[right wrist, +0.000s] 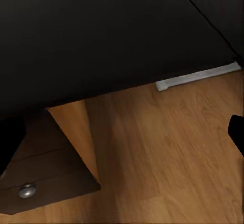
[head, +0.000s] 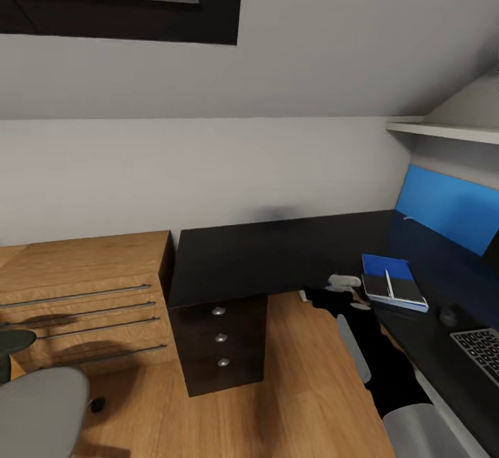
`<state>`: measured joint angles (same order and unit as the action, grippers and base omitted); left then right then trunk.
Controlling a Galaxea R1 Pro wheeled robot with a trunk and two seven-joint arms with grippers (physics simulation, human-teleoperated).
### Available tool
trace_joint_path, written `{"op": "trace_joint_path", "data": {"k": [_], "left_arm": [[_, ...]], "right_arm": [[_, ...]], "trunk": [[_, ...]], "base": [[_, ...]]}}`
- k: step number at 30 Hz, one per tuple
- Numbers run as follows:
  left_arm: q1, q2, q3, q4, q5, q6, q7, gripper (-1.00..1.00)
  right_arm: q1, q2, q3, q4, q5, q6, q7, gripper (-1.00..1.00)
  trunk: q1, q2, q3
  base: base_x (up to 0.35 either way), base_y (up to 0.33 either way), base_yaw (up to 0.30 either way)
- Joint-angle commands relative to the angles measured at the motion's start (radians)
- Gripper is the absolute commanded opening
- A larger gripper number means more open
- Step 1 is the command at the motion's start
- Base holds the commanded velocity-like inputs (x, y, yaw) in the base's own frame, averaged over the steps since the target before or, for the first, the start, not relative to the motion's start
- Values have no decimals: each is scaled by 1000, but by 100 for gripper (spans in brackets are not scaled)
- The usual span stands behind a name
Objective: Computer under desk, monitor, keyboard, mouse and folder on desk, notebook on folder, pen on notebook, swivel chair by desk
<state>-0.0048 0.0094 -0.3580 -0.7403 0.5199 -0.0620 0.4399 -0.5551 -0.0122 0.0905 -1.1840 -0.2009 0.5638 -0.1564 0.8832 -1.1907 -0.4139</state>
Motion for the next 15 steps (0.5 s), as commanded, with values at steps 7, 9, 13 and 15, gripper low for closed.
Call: {"op": "trace_joint_path", "data": {"k": [7,9,13,15], "left_arm": [[-11,0,-4,100,13,-7,2,100],[-17,0,-4,118,15,-9,0,100],[-28,0,-4,128,18,-11,-13,100],[-32,0,-4,134,18,-12,-25,100]], "right_arm": [[107,-2,3,1,-9,-122,-39,100],[200,-3,3,14,-7,-184,-56,100],[293,-6,2,45,19,-331,-64,100],[330,-7,2,69,44,-420,-66,100]], "trunk": [[-27,49,30],[-35,63,37],[-50,91,50],[-58,105,57]], "base": [[0,0,14],[0,0,3],[0,0,1],[0,0,0]]}}
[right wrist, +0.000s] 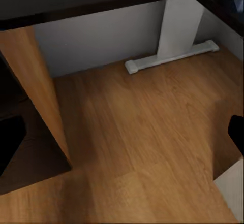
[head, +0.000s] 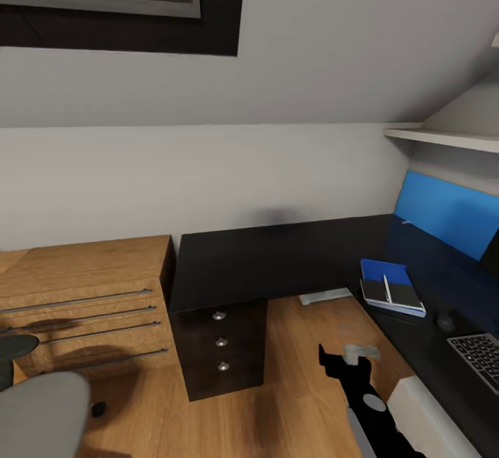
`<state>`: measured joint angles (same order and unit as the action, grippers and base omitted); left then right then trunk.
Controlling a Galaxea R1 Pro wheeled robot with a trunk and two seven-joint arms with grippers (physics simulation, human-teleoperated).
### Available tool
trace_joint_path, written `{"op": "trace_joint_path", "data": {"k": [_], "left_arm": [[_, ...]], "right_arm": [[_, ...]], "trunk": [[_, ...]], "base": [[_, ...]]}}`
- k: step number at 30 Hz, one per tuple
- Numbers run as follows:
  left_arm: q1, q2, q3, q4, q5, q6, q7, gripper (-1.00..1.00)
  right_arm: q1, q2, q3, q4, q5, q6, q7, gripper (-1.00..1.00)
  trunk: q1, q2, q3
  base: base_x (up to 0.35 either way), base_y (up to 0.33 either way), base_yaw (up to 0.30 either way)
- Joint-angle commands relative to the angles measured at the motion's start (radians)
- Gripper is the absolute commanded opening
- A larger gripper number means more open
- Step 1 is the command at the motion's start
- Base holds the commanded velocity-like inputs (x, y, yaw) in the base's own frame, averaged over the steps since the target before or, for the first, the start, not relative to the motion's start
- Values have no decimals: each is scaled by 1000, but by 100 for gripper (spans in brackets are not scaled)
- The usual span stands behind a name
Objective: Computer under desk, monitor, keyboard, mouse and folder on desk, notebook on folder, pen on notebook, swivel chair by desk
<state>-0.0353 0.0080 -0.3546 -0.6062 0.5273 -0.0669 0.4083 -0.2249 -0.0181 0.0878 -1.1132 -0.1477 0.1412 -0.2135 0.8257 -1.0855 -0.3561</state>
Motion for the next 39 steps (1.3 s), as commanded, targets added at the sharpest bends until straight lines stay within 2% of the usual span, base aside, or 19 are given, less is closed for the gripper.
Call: {"op": "trace_joint_path", "data": {"k": [1,4,5,6,8,9,14,15,23,32,39], "left_arm": [[-1,1,-7,2,11,-7,3,100],[-3,0,-7,5,10,-9,-7,100],[-4,1,-7,7,7,-12,-12,100],[-4,1,-7,7,7,-13,-12,100],[-4,-1,-7,6,6,-14,-12,100],[-5,-3,-7,6,6,-14,-11,100],[-5,-3,-7,6,5,-14,-7,100],[-5,-6,-8,7,5,-13,-6,100],[-5,-9,-9,8,5,-13,-4,100],[-5,-9,-10,8,4,-13,-5,100],[-5,-10,-10,9,5,-12,-5,100]], "right_arm": [[11,-2,4,9,0,-25,-10,100],[53,-4,3,55,37,-122,-13,100],[94,-6,4,261,73,-323,-36,100],[95,-5,4,287,74,-348,-37,100],[98,-6,5,404,77,-488,-42,100],[99,-6,5,525,87,-629,-45,100],[99,-5,3,606,101,-701,-45,100],[99,-3,3,649,105,-740,-46,100],[99,5,4,730,105,-764,-46,100],[99,7,5,754,99,-832,-46,100],[99,7,4,754,99,-844,-46,100]], "trunk": [[-4,6,2],[-15,27,12],[-19,34,15],[-23,41,18],[-31,55,26],[-35,62,30],[-54,97,53],[-58,104,57],[-88,160,90],[-123,223,120],[-150,272,142]], "base": [[0,0,0],[0,0,0],[0,0,0],[0,0,5],[0,0,66],[-225,0,123],[-277,-4,130],[-325,-61,165],[-299,-68,213],[-43,-10,271],[-2,0,280]]}}
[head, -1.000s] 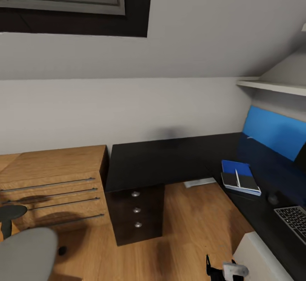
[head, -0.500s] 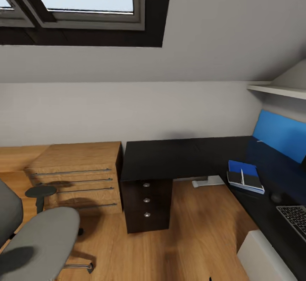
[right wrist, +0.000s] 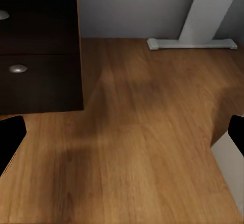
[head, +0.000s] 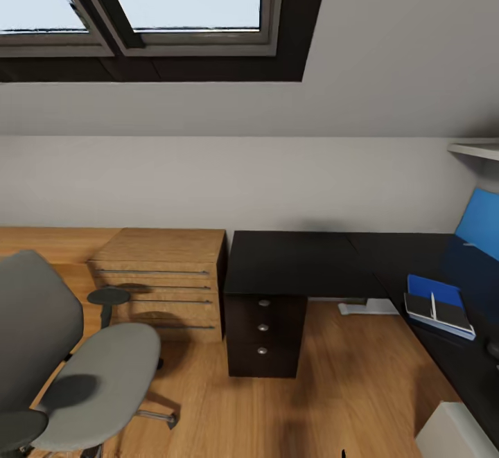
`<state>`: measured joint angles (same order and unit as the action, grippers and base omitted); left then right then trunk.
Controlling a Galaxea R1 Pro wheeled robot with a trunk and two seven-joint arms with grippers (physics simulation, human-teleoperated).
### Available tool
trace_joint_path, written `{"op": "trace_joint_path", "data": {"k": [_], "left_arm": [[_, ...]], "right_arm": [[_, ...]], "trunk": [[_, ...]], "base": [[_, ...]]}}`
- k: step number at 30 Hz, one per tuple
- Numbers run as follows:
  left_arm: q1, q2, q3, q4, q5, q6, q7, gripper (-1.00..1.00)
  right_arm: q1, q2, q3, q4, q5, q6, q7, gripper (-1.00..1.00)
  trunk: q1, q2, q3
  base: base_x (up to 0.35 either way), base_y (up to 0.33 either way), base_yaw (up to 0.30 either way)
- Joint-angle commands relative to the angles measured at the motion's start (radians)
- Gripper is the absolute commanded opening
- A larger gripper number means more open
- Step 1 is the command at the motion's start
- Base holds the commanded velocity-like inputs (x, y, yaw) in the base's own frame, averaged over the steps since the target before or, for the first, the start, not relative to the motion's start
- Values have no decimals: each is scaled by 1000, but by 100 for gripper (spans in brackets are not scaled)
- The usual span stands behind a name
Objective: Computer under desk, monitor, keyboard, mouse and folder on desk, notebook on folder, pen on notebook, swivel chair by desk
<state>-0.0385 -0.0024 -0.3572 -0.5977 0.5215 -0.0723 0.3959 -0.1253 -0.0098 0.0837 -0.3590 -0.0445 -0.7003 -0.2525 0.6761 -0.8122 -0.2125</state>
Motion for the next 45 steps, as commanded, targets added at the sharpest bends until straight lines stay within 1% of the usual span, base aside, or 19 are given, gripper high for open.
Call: {"op": "trace_joint_path", "data": {"k": [1,16,18,22,27,32,45], "left_arm": [[-1,1,-8,1,11,-7,7,100],[-1,1,-6,0,13,-17,10,100],[-1,1,-3,0,13,-31,10,100],[-1,1,-3,0,14,-81,10,100],[-1,1,-4,0,14,-110,10,100],[-1,1,-3,1,17,-117,10,100],[-1,1,-5,1,17,-118,9,100]], "right_arm": [[0,-1,8,0,-5,-2,-7,100],[0,-1,8,1,-3,-4,-7,100],[0,-1,8,1,-4,-4,-7,100],[0,-2,8,0,-4,-5,-7,100],[0,-3,8,0,-5,-4,-7,100],[0,-3,8,1,-5,-4,-7,100],[0,-2,8,1,-5,-4,-7,100]], "trunk": [[-4,6,2],[-61,111,49],[-69,125,55],[-84,153,66],[-103,188,79],[-123,223,92],[-172,314,123]], "base": [[-1,0,281],[0,0,281],[-43,0,281],[-218,0,281],[-293,0,279],[-122,0,274],[-11,0,265]]}}
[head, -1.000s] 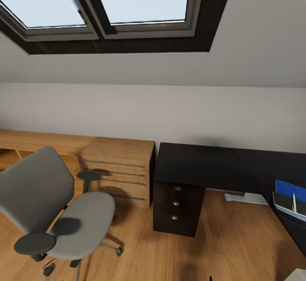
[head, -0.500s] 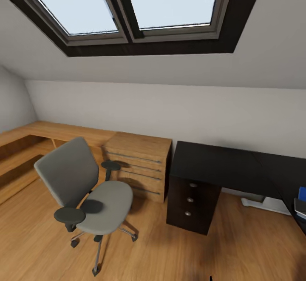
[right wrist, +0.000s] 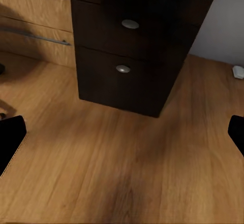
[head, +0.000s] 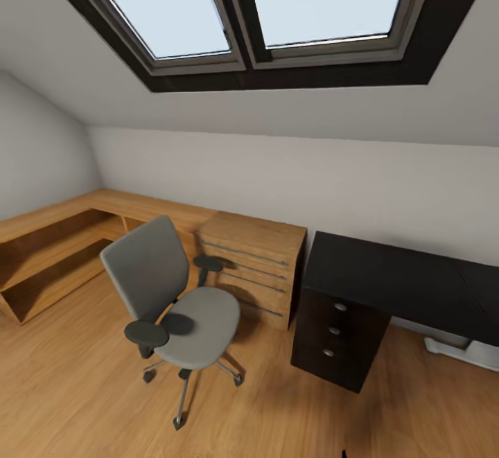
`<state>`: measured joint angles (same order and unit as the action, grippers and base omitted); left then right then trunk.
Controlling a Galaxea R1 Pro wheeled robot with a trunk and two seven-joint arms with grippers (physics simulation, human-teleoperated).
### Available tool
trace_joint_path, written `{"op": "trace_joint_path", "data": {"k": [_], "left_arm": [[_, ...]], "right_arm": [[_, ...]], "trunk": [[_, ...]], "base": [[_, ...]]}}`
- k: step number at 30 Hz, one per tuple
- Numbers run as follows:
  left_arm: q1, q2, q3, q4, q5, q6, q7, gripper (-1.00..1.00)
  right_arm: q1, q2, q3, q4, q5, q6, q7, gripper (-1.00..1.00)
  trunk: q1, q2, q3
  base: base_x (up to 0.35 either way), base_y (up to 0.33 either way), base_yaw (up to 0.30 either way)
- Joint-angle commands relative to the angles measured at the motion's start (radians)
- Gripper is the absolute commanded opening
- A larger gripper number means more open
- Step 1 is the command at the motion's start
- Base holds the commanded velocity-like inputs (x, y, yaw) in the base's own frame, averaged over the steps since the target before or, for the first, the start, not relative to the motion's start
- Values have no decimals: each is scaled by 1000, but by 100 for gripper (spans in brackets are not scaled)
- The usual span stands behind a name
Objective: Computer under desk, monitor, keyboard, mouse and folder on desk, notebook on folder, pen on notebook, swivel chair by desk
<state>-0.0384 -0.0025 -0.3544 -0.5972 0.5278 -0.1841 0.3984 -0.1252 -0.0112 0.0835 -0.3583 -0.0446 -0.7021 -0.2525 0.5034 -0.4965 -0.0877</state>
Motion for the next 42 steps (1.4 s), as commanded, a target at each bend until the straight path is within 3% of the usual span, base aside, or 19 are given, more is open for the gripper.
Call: {"op": "trace_joint_path", "data": {"k": [1,17,42], "left_arm": [[-1,1,-8,0,11,-7,7,100],[-1,1,-10,0,9,-12,-1,100],[-1,1,-15,48,5,-14,-3,100]], "right_arm": [[-1,-1,9,0,-4,-2,-7,100],[-1,-1,14,1,4,-4,-5,100],[-1,0,15,2,8,-2,1,100]], "trunk": [[0,-1,-3],[0,-1,-14],[0,-1,-15]], "base": [[0,0,262],[0,0,243],[0,0,49]]}}
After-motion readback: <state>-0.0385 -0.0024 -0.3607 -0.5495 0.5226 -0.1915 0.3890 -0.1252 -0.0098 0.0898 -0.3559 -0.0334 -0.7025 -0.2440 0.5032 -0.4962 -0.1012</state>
